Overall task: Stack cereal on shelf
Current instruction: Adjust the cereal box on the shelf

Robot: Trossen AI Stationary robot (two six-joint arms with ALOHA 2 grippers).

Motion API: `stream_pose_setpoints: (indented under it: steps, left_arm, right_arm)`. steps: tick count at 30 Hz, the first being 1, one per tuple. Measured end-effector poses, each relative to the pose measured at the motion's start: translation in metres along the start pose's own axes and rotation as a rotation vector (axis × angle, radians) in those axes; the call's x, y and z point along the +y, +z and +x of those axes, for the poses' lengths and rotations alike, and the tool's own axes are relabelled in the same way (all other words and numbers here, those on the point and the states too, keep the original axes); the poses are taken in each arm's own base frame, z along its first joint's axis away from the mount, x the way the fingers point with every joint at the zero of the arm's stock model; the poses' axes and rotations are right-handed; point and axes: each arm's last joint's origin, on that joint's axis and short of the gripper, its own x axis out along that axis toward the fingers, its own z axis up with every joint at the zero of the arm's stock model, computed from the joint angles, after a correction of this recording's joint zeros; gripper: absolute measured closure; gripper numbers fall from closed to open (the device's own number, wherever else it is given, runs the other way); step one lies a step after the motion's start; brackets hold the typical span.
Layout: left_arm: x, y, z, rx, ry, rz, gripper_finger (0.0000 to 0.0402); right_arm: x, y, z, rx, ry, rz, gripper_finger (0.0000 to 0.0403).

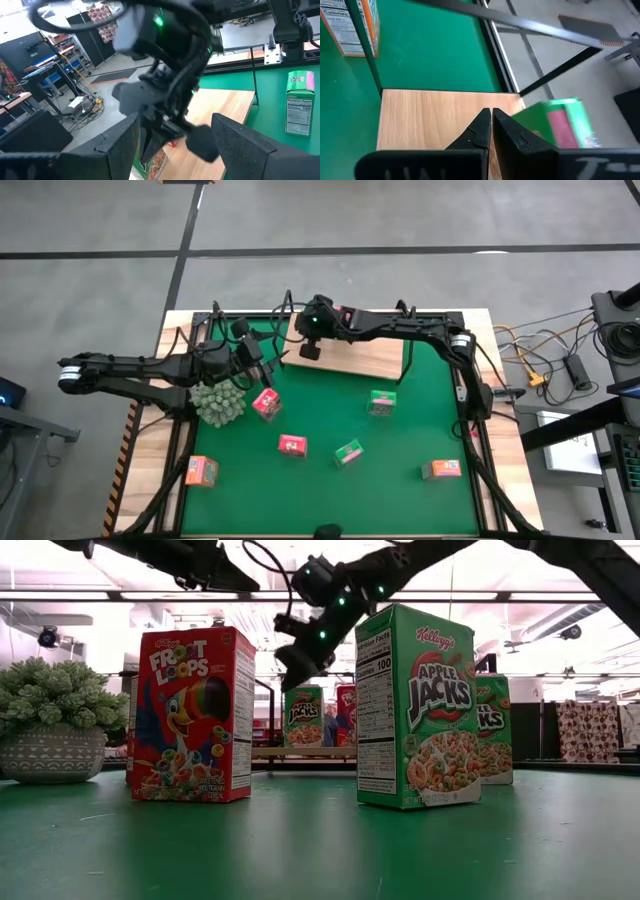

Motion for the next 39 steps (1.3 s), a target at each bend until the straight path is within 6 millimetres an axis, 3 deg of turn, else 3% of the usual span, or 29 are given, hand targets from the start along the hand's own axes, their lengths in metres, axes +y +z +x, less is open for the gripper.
stream_pose_setpoints:
  steps: [7, 15, 39]
  left_arm:
    - [0.000, 0.000, 0.000, 0.001, 0.000, 0.001, 0.0171]
    - [0.000, 0.000, 0.000, 0.003, -0.001, 0.002, 0.0171]
    - [0.000, -0.001, 0.000, 0.010, -0.002, 0.005, 0.0171]
  right_arm:
    - [-0.006, 0.001, -0.006, 0.155, 0.047, -0.043, 0.0394]
    - [0.002, -0.013, 0.025, 0.210, -0.047, -0.091, 0.0394]
    - [-0.011, -0.015, 0.044, 0.144, -0.144, -0.079, 0.0394]
